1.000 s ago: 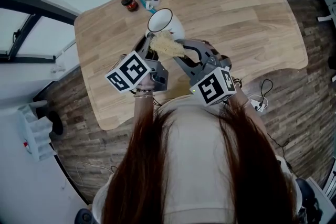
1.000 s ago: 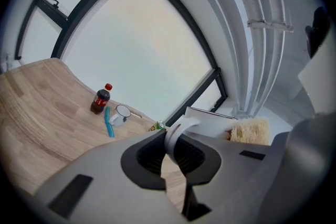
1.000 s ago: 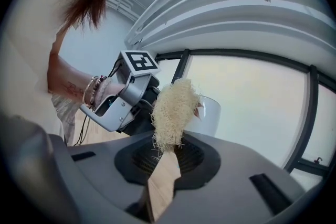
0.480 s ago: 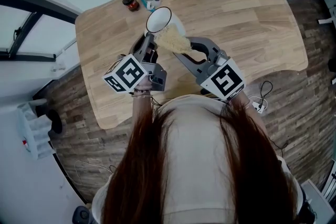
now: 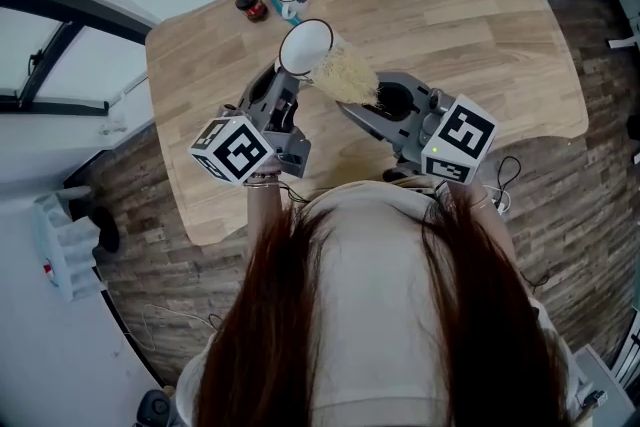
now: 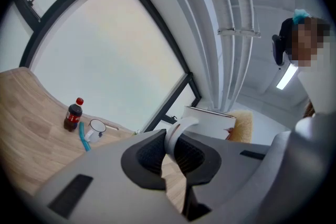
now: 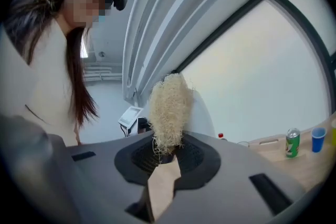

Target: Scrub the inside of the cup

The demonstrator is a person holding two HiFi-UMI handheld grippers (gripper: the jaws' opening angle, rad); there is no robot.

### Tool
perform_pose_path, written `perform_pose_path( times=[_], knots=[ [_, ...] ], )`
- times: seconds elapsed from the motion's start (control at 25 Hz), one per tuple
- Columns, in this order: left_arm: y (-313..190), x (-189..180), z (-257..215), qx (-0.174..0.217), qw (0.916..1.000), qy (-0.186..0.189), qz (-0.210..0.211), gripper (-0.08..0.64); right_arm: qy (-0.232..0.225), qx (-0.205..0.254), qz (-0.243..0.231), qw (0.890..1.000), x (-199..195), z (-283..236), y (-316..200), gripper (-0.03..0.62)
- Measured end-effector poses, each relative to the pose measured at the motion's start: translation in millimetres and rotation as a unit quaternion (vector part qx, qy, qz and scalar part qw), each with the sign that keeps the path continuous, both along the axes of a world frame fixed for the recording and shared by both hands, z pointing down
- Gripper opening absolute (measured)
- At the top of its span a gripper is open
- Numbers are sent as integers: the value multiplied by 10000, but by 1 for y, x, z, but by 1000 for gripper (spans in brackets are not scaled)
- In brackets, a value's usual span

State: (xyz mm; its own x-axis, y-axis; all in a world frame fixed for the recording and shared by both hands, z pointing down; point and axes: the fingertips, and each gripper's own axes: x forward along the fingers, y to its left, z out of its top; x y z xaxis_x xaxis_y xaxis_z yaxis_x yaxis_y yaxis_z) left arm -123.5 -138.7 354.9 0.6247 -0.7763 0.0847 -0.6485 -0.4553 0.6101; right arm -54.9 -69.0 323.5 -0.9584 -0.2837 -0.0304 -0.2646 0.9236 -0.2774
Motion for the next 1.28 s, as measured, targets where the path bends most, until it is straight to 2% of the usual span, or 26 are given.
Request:
perform_pose_path(
  times=[0.16, 0.32, 0.72, 1.04, 1.28],
  knots=[
    [5, 4, -7, 223, 9993, -47, 289, 25, -379, -450, -534, 9968, 8, -5, 5, 74],
    [10, 7, -13, 460, 9977, 0, 496, 25, -631, -748, -838, 9917, 15, -9, 8, 74],
    [23, 18, -18, 710, 9906, -73, 1171, 25, -604, -949, -1581, 9810, 26, -10, 21, 74],
    [42, 25, -22, 862, 9783, 48, 1882, 25, -567, -1122, -2340, 9641, 30, -12, 43, 74],
    [54, 31, -23, 902, 9686, 165, 2313, 25, -487, -1200, -2706, 9540, 31, -12, 56, 74]
  ],
)
